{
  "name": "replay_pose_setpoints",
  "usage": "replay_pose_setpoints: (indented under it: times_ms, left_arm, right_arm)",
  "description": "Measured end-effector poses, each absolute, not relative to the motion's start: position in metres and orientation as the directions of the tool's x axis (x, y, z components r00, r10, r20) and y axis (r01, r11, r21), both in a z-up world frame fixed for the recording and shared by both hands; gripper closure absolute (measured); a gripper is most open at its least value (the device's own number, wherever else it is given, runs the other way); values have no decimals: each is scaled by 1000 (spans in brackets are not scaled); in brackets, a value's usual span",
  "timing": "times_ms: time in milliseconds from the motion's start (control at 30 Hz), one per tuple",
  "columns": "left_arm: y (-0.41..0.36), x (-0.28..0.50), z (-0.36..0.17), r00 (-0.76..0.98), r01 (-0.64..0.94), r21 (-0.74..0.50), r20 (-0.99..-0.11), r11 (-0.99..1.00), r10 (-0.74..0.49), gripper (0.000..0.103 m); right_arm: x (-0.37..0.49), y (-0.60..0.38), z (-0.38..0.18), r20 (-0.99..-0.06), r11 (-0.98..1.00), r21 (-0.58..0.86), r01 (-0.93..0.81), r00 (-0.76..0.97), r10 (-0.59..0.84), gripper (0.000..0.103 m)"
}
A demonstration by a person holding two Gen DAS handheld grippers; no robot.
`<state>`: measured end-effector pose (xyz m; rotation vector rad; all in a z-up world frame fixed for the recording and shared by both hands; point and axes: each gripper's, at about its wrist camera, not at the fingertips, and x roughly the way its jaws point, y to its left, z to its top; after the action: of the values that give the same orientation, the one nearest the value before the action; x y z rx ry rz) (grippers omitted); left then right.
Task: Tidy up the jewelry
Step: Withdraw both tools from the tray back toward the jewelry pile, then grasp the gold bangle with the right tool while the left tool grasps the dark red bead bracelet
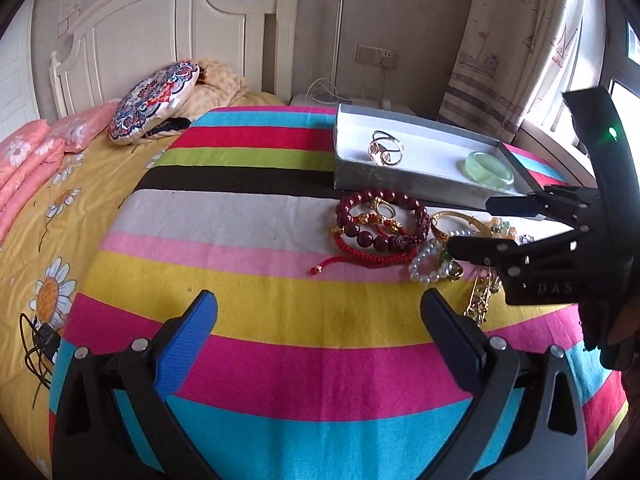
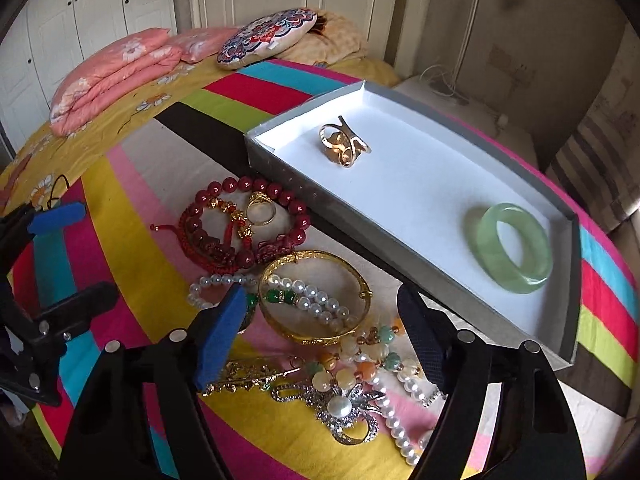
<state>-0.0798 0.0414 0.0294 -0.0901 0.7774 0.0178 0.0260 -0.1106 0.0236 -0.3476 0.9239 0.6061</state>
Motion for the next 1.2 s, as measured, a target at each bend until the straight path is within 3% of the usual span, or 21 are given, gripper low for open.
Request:
replay_pose_setpoints:
  times_ms: [233, 300, 333, 867, 967, 1200]
  left_arm:
    - [43, -80, 28, 706, -46, -84, -707, 995, -27, 2]
    - [45, -79, 28, 705, -46, -94, -709, 995, -34, 2]
    - [46, -79, 28, 704, -47, -100, -709, 994, -39, 2]
    - [39, -61, 24, 657, -5, -101, -751, 995, -73, 2]
    - [37, -44, 23, 640, 7, -140, -760, 990, -112, 2]
    - [21, 16, 19, 589, 43, -100, -801, 994, -106, 2]
  right_arm:
    - [44, -103, 16, -859, 739, 82, -669, 329, 393, 28]
    - [46, -103, 16, -859, 731, 99, -675, 313, 405, 33]
    - [45, -105, 17, -857, 729, 101, -677, 314, 409, 42]
    - [-26, -168, 47, -682, 824, 86, -560, 570, 458, 42]
    - [-42, -177, 44, -670, 837, 79, -541, 593, 447, 42]
    - [-48, -192, 34, -663, 847, 150, -511, 583, 469, 42]
